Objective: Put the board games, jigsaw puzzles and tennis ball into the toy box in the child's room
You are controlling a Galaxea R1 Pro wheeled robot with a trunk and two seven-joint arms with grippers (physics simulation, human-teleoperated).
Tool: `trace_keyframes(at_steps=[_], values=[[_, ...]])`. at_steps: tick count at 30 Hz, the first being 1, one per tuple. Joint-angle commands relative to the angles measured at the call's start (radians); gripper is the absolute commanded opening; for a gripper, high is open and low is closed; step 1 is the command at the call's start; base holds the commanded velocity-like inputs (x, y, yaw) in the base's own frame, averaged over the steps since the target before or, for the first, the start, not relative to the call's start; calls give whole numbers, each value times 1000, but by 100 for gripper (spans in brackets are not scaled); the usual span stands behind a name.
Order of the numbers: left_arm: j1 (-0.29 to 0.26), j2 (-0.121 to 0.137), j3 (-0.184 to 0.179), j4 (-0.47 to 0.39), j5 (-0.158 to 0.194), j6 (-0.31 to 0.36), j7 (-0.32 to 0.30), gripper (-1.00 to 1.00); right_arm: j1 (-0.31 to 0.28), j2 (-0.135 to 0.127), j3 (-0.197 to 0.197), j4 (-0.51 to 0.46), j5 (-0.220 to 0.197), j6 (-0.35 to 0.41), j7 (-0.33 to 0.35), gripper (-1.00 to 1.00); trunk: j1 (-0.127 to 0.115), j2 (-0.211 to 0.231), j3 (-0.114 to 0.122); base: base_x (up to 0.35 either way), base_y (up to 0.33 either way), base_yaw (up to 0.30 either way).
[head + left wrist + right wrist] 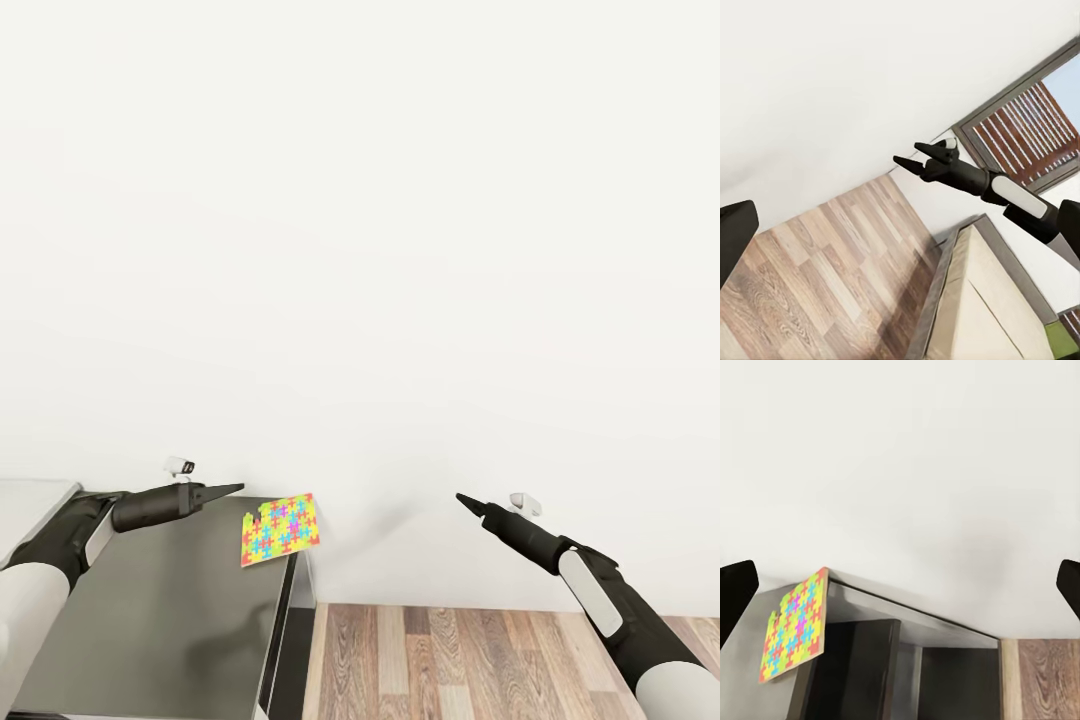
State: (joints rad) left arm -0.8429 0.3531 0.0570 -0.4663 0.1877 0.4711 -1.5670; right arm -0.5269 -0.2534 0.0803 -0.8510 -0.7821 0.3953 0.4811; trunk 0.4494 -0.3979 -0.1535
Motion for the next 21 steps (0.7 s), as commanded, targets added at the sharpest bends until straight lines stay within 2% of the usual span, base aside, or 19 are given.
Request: trace_keyframes(at_steps=[1,9,19,21], values=[[-1,1,1,0,0,11,-4,100,-1,-1,2,0,-9,5,-1,100,1,-2,-2,0,0,0],[-1,0,0,0,-1,10,-4,100,-1,0,-2,1,-10,4,-3,100,1,-2,-2,0,0,0],[-1,0,-1,0,1,10,-4,100,-1,18,-7,7,-17,11,-14,100,1,-2,-2,0,0,0],[-1,-2,-2,-1,3,8,-4,100,-1,30,-5,6,-15,9,-20,100,1,-2,-2,0,0,0]])
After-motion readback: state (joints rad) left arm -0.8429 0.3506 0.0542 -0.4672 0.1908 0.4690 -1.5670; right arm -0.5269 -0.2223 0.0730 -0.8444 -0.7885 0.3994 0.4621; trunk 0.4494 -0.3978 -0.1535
